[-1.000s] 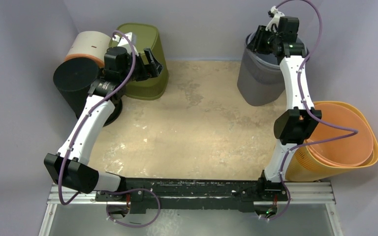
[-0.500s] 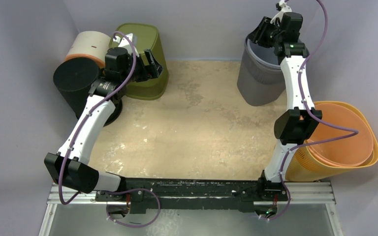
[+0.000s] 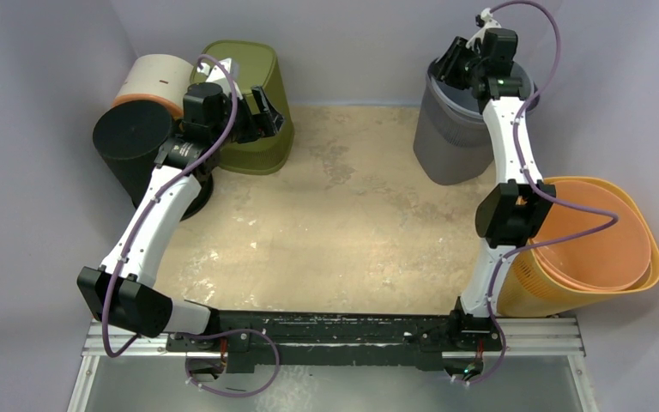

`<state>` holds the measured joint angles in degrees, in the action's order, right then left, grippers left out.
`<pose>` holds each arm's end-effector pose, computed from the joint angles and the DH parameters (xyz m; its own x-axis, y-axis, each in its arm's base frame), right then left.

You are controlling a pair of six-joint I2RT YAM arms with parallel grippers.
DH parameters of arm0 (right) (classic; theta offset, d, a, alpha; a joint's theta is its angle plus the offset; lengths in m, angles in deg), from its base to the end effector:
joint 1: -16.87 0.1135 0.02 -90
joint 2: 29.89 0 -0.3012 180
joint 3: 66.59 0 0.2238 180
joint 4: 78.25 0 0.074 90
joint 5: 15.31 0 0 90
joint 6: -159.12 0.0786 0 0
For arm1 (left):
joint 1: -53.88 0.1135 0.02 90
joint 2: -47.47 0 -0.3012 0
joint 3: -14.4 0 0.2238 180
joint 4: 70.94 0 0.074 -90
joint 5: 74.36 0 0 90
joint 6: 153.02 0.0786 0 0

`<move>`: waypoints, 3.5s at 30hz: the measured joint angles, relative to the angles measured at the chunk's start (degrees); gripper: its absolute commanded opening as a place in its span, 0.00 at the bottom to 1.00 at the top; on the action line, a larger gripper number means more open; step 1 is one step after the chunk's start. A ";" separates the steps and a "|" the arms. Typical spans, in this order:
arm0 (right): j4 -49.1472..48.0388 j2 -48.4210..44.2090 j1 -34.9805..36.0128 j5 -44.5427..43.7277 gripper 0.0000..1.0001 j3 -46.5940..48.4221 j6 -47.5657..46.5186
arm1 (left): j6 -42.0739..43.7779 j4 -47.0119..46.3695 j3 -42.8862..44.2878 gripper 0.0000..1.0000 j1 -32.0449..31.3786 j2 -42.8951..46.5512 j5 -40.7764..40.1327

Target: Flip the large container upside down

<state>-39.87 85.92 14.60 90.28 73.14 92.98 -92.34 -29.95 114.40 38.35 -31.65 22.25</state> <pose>0.5011 0.0013 0.4380 -0.3179 0.4025 -0.8584 -0.1020 0.8856 0.4531 0.3011 -0.0931 0.4368 -0.4701 -0.3742 -0.7994 0.1605 0.8543 -0.4943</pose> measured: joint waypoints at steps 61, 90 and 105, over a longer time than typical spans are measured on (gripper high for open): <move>-14.27 -27.28 0.35 17.18 0.00 6.56 0.37 | -2.99 3.96 11.56 0.86 0.00 4.57 -13.62; -53.66 -33.92 33.22 27.19 0.00 -50.93 37.20 | -1.09 4.35 26.97 0.86 -0.02 7.63 -30.38; -103.56 -10.29 44.74 18.08 0.00 -64.63 72.00 | -2.21 7.02 31.12 0.86 -0.02 5.42 -27.45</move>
<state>-143.43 75.62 59.35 108.36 8.51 164.97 -94.55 -22.94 145.52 38.32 -26.23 -5.20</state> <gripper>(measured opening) 0.046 0.860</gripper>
